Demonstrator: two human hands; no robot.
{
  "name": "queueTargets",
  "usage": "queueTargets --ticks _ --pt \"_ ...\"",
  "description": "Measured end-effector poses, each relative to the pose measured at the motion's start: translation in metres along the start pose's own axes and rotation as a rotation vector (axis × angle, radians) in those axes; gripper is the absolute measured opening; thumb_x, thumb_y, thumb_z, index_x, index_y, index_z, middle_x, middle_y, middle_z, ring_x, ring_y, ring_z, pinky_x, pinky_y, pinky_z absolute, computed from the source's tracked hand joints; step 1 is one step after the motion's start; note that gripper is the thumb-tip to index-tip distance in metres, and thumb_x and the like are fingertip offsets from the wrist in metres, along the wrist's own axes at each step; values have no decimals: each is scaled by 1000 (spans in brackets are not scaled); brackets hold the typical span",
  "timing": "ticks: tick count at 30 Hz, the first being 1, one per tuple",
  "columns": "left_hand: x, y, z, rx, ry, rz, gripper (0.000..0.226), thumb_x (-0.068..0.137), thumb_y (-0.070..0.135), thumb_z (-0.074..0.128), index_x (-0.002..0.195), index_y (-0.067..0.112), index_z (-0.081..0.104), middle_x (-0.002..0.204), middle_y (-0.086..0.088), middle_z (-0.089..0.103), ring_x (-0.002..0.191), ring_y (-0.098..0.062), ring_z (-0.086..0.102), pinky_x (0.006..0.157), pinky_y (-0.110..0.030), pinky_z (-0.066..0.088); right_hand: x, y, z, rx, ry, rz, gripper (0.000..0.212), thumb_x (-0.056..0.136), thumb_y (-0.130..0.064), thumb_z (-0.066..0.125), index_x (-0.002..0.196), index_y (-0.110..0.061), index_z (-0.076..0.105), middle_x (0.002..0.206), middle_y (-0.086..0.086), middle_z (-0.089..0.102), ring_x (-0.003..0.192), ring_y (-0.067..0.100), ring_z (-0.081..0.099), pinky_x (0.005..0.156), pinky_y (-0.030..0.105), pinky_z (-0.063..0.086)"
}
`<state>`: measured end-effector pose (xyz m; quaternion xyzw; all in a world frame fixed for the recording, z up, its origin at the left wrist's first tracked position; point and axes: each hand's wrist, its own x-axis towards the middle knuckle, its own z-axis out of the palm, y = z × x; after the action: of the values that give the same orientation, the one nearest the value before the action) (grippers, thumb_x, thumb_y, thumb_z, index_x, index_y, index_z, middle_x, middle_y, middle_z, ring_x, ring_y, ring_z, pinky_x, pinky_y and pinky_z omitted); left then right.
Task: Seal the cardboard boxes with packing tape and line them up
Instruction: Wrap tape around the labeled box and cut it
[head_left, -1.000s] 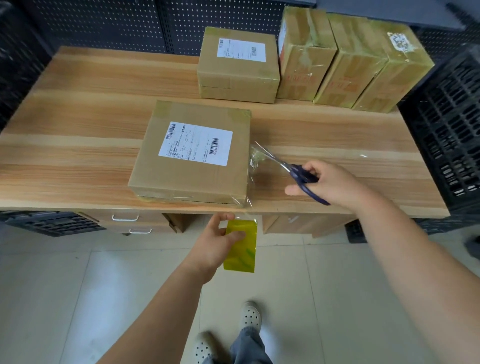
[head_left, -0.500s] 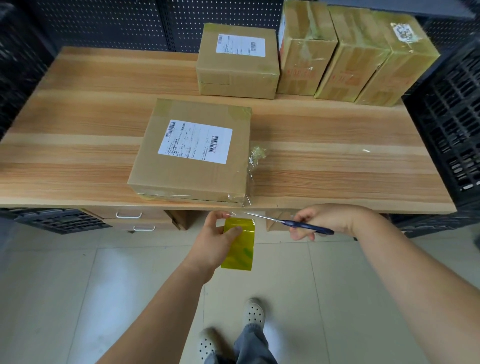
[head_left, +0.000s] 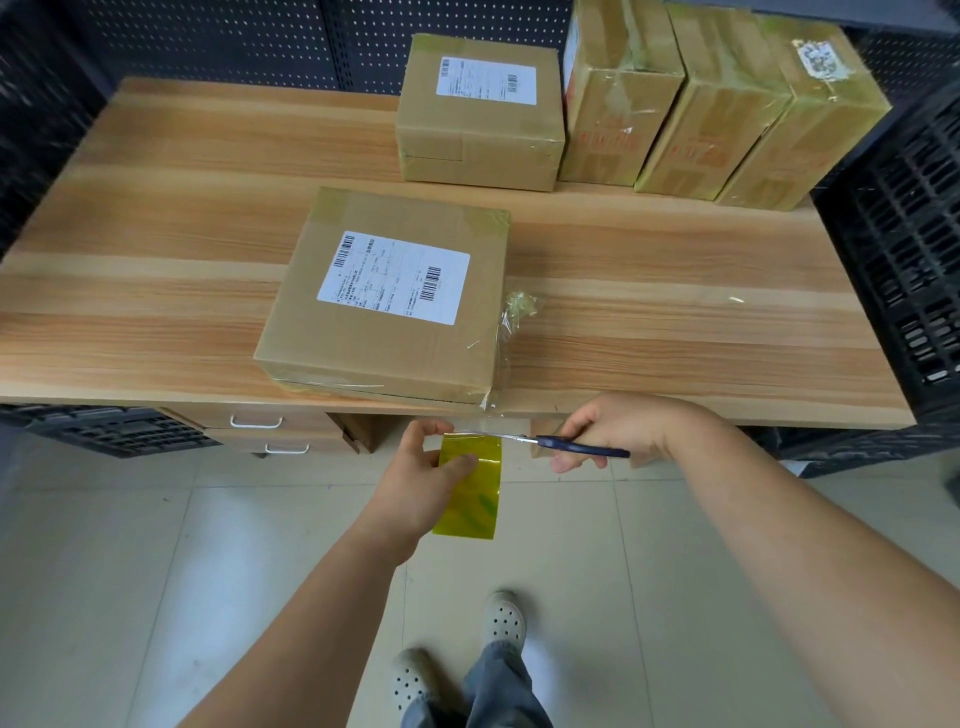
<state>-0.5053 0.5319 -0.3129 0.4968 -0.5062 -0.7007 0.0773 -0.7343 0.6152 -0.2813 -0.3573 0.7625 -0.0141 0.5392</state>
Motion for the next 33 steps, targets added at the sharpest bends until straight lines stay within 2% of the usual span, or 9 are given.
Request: queueTargets --ticks 5,12,18,21,24,29,33 --pt "-1 5 -2 41 -1 -9 26 92 16 65 110 26 49 89 -2 66 68 -17 62 64 -30 52 2 3 -2 6 29 -8 34 63 -58 83 88 -36 75 65 -9 60 64 5 53 62 24 36" --pt "-2 8 0 71 30 2 10 97 21 56 103 28 52 81 -1 58 67 -19 52 64 -31 44 2 7 1 22 53 1 37 59 -55 86 84 -31 74 67 -4 59 62 7 52 59 23 35" --pt "-2 11 2 90 40 11 10 97 20 56 99 29 52 82 0 57 67 -20 53 67 -34 45 3 8 3 39 87 -4 40 55 -50 90 82 -26 72 71 -3 61 57 7 53 54 20 37" --pt "-1 10 4 97 63 20 5 100 24 51 97 28 53 80 0 52 65 -19 47 64 -33 40 1 7 3 30 101 -10 40 58 -45 90 84 -21 70 69 -4 59 56 8 51 50 18 36" --pt "3 8 4 169 114 22 14 102 36 44 92 30 52 83 -1 48 67 -19 42 62 -32 35 -1 6 3 13 125 -23 39 59 -42 92 79 -19 68 64 -5 56 51 8 47 46 16 33" --pt "8 7 7 235 192 7 17 101 36 44 87 30 52 81 -1 50 67 -18 43 60 -30 35 -1 4 5 10 157 -50 36 59 -37 93 71 -20 63 61 -4 54 48 9 44 40 12 31" --pt "10 11 9 221 234 -3 14 100 30 47 93 22 56 76 -1 49 63 -17 40 58 -29 32 -1 3 5 -24 175 -56 38 58 -38 93 71 -19 63 64 -4 56 53 10 45 48 18 33"
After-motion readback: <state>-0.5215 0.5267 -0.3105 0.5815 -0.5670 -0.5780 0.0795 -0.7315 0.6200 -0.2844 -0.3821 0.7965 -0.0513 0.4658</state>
